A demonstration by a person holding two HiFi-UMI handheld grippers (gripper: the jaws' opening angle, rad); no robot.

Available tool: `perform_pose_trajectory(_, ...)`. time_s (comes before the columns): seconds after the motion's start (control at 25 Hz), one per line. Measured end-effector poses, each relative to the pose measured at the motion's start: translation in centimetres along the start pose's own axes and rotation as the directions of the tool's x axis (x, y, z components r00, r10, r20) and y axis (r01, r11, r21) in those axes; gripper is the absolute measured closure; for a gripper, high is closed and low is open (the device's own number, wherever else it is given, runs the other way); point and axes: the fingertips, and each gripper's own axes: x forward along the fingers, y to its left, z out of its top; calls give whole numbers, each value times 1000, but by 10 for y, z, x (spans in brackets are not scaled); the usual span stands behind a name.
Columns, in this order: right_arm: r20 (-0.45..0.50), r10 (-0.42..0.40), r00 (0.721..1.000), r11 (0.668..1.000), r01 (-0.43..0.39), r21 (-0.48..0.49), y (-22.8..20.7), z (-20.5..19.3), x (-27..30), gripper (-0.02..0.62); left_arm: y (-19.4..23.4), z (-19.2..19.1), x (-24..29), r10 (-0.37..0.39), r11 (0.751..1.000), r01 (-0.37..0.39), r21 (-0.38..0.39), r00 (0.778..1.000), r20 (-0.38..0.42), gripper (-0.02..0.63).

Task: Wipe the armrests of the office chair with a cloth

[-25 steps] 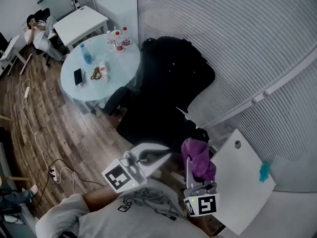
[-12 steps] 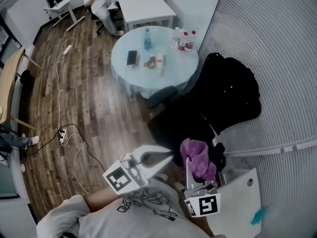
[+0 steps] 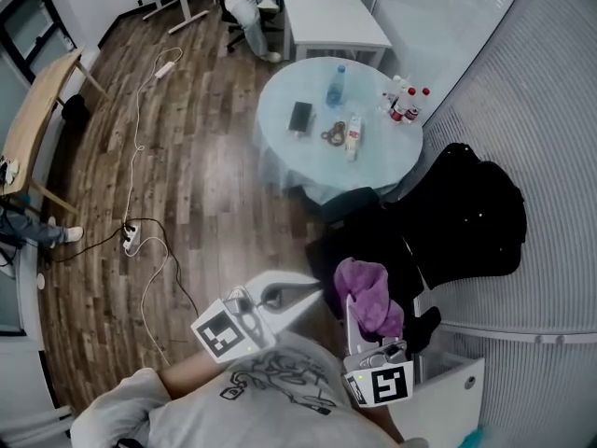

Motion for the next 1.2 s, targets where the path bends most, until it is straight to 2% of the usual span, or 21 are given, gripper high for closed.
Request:
perform_pose_trajectory(0.2, 5, 1, 1000, 1000, -1, -10, 2, 4, 49, 566, 47, 2, -7, -10, 1000, 10, 14, 1000, 1, 606)
perform_pose_trajectory(0.44, -6, 15, 1000, 1000, -15, -15, 11, 5, 92, 566, 84, 3, -16, -6, 1000, 6, 25, 1000, -18, 606)
perform_pose_trajectory(0.92, -31, 28, 999, 999, -29, -33, -5, 7, 119, 566, 117, 2, -3, 12, 1000, -13, -25, 1000, -18, 606)
perform_pose_trajectory(1.2, -72, 20, 997, 999, -22, -30, -25, 0, 131, 566, 136, -13, 9, 46, 999, -47, -11, 996, -81, 606)
